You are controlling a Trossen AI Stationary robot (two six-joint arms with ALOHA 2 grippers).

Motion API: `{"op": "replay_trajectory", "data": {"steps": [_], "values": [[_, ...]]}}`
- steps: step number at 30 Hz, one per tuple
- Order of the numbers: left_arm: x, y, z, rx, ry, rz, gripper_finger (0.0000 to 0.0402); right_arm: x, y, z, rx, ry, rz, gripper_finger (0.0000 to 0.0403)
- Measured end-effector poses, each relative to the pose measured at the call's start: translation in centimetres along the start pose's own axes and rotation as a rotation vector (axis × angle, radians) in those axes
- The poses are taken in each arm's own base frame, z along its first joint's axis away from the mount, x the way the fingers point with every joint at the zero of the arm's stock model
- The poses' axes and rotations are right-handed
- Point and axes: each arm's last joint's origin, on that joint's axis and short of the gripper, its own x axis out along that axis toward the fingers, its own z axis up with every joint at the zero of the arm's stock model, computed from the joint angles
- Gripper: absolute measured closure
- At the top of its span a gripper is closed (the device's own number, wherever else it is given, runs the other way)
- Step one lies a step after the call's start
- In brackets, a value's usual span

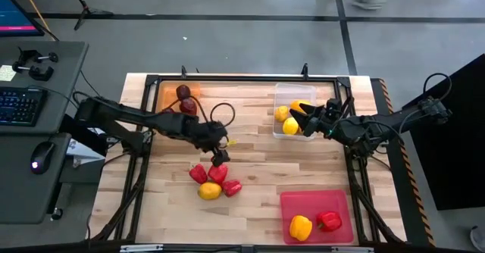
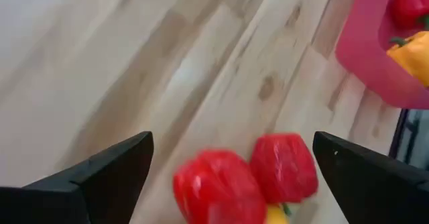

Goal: Sort produce into baskets
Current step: Put the red bell pepper into the red bin

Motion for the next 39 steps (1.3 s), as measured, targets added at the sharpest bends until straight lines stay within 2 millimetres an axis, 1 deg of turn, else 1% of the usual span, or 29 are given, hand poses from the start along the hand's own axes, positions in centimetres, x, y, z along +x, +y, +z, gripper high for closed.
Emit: {"op": "replay_trajectory", "data": {"steps": [3,5,8,11,17,20,24,28,31,34,36,39], "values": [[0.9,-0.7,-1.1,-0.061,0.065,0.023,0.0004,0.0,0.0,0.0,-0.009,0.002,-0.002,0.0036],[1.8,-1.1,-1.9,-0.097,0.110,0.074,0.0004,0.0,-0.1,-0.1,-0.018,0.005,-0.005,0.0036],[2.8,-1.7,-2.6,-0.146,0.116,0.142,0.0004,0.0,-0.2,-0.2,-0.032,0.012,-0.013,0.0036],[4.3,-2.0,-3.1,-0.176,0.127,0.171,0.0004,0.0,-0.3,-0.3,-0.046,0.016,-0.021,0.0036],[7.6,-1.9,-4.6,-0.182,0.231,0.239,0.0004,0.0,-0.4,-0.4,-0.062,0.024,-0.030,0.0036],[9.1,-1.6,-5.2,-0.170,0.269,0.280,0.0004,0.0,-0.5,-0.5,-0.073,0.032,-0.038,0.0036],[10.4,-1.1,-5.7,-0.128,0.316,0.302,0.0005,0.0,-0.7,-0.6,-0.080,0.039,-0.046,0.0036],[10.4,-1.1,-5.6,-0.051,0.331,0.282,0.0017,0.0,-0.7,-0.6,-0.084,0.041,-0.047,0.0036],[9.2,-1.2,-4.7,-0.020,0.277,0.252,0.0047,0.0,-0.7,-0.6,-0.086,0.042,-0.048,0.0036],[7.2,-1.5,-2.8,0.015,0.139,0.184,0.0080,0.0,-0.6,-0.5,-0.069,0.033,-0.039,0.0036],[5.9,-2.0,-1.3,0.053,0.013,0.107,0.0082,0.0,-0.2,-0.1,-0.021,0.005,-0.013,0.0036],[4.0,-3.3,1.5,0.119,-0.231,-0.071,0.0083,-0.1,0.8,0.9,0.023,-0.062,0.054,0.0036]]}}
